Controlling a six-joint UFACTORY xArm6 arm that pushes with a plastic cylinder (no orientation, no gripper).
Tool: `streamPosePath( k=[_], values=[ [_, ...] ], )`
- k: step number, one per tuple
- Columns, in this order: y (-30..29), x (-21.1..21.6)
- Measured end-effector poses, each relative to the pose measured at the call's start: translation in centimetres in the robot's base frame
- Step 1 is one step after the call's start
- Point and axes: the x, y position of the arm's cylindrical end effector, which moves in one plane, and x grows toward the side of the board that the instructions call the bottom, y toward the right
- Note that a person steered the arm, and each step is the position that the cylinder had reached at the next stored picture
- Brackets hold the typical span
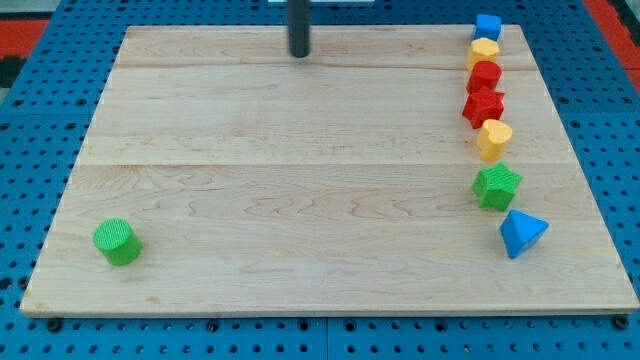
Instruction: Move the green circle towards the bottom center
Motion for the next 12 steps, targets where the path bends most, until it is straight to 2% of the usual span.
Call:
streamPosePath(
  k=[2,3,4,5,6,8,9,10,12],
  values=[
    [-16.4,10.7],
    [-22.1,18.0],
    [-23.2,24.3],
    [-23.7,26.9],
    [-20.7,29.0],
    [-9.1,29.1],
    [-9.3,29.2],
    [-12.0,28.5],
    [-0.5,27.6]
  ],
)
